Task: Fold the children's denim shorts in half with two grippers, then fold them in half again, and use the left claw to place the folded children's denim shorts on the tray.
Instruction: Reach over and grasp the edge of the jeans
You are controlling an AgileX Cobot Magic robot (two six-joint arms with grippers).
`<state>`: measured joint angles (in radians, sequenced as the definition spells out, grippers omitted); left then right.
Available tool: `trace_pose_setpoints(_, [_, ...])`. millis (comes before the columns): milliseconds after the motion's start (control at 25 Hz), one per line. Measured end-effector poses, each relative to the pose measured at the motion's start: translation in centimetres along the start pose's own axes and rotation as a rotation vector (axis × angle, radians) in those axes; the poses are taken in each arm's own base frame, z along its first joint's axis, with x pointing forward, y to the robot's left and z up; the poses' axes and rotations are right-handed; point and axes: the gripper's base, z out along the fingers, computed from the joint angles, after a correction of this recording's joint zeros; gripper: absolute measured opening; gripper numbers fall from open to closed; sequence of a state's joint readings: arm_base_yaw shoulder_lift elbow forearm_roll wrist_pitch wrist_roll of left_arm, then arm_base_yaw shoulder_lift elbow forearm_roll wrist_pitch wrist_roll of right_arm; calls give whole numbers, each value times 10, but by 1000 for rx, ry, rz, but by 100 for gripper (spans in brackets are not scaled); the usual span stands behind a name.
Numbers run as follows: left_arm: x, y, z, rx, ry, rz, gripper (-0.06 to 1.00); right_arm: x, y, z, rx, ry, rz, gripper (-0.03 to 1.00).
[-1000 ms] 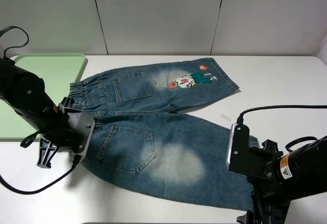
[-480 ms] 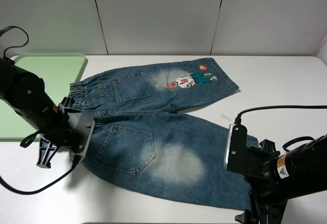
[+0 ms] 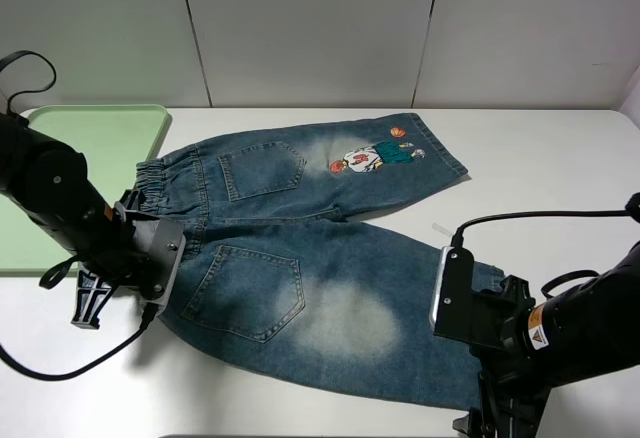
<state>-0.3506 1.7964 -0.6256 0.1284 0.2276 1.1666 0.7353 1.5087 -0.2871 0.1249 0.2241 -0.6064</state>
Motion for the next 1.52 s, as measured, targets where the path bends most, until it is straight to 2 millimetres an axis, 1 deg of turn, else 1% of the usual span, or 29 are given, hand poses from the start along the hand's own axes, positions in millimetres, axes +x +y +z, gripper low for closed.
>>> trace_pose_setpoints(240, [0, 0, 0, 0, 0, 0, 12, 1, 0, 8, -12, 28, -3, 69])
trace_pose_setpoints(920, [0, 0, 0, 0, 0, 0, 12, -1, -1, 13, -10, 30, 3, 68])
trace_pose_setpoints(1040, [0, 0, 0, 0, 0, 0, 12, -1, -2, 13, -9, 26, 10, 62])
trace_pose_setpoints(1280, [0, 0, 0, 0, 0, 0, 12, -4, -3, 13, 11, 0, 10, 42])
trace_pose_setpoints(1520, [0, 0, 0, 0, 0, 0, 12, -4, -4, 14, 13, -3, 9, 25])
